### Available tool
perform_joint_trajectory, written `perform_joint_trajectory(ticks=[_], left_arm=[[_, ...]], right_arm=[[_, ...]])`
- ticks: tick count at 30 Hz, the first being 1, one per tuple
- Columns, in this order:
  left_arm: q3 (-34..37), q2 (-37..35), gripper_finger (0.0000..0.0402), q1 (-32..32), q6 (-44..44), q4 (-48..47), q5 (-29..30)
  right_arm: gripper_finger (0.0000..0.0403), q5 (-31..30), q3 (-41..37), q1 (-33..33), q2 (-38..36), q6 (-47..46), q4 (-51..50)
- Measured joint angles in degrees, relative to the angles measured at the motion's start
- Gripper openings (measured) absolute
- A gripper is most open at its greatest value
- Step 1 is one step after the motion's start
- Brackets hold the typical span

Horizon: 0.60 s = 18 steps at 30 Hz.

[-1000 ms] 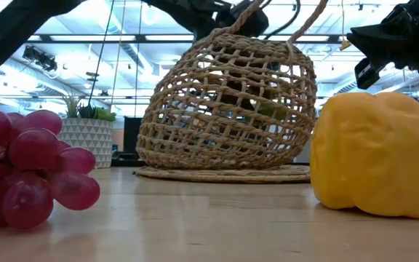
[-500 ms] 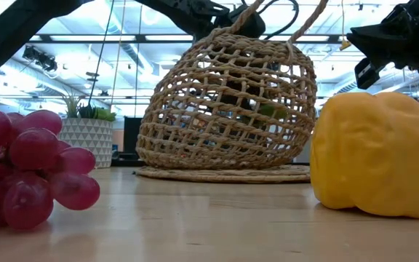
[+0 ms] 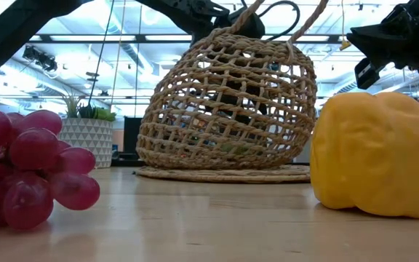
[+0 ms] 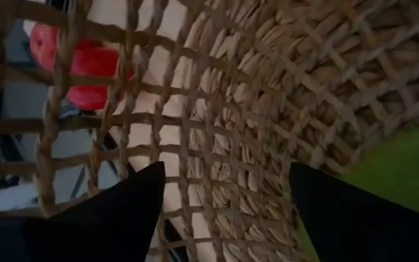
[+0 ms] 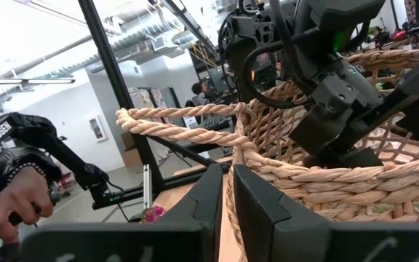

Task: Build produce basket
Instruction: Put the yellow bell pepper into the brown basket

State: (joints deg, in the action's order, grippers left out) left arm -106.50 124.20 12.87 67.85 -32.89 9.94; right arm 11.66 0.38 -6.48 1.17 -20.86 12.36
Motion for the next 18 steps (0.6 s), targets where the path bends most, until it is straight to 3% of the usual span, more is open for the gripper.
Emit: perform_joint_trajectory(ticks=[9, 18], left_arm=[[0.0, -2.7, 0.0313, -0.9, 0.6, 3.2, 8.1], [0.0, -10.8, 0.0292, -1.5, 2.3, 10.4, 8.1]], right_arm=[[0.0041, 0.0, 0.0, 0.0, 0.0, 0.0, 0.0], [0.0041, 0.0, 0.0, 0.0, 0.0, 0.0, 0.0]])
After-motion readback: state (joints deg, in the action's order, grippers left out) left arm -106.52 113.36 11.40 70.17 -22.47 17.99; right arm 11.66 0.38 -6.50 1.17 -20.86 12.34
